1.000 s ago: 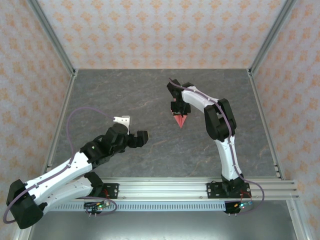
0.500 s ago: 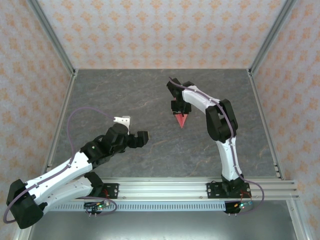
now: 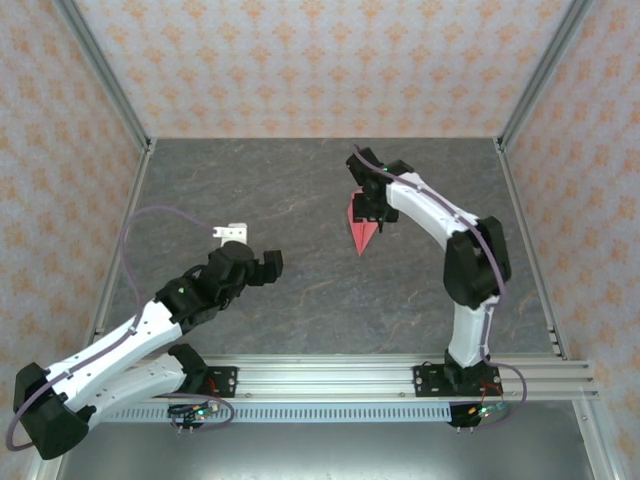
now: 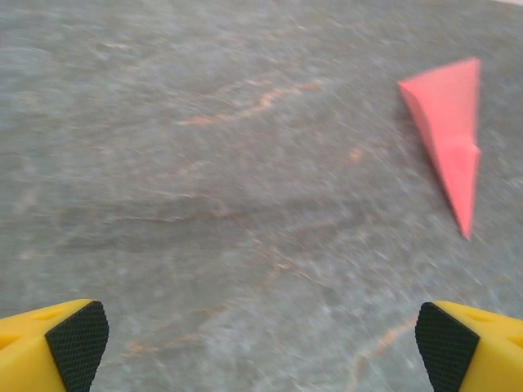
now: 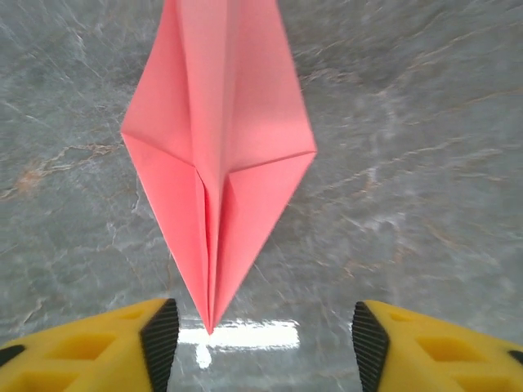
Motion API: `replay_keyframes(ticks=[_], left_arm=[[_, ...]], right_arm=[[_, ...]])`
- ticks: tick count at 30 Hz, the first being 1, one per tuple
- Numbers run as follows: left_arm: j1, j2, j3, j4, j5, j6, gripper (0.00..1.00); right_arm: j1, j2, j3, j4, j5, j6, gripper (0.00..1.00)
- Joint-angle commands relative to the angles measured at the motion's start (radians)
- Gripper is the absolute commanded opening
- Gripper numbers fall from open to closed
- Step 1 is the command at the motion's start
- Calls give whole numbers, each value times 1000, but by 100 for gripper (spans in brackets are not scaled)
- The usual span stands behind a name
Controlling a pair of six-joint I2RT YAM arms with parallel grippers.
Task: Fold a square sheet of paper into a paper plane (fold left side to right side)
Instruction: Move the paper plane to the center of the table, then reset both arms
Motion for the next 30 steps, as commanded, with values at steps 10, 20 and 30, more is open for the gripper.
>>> replay_keyframes(ticks=[10, 20, 30], left_arm=[[203, -5, -65, 173, -525, 70, 100], [259, 70, -210, 476, -569, 339, 100], [389, 249, -400, 1007, -291, 534, 100]], right_arm=[[-154, -683, -638, 435, 337, -71, 100], [-388, -803, -1154, 1037, 338, -114, 100], [-399, -599, -1257, 1551, 215, -273, 100]])
